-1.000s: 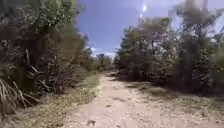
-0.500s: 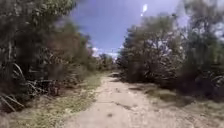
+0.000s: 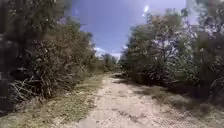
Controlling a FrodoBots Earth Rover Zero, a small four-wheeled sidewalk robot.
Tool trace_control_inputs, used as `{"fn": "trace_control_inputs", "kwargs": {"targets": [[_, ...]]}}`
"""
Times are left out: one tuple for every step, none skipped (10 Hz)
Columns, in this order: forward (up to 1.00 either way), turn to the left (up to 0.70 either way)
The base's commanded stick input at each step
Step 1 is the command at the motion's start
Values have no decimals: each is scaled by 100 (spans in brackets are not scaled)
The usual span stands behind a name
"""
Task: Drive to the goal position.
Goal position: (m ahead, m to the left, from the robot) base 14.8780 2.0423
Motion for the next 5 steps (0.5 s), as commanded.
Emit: {"fn": "trace_control_inputs", "kwargs": {"targets": [[70, -35], [70, -6], [70, 0], [70, 0], [70, 0]]}}
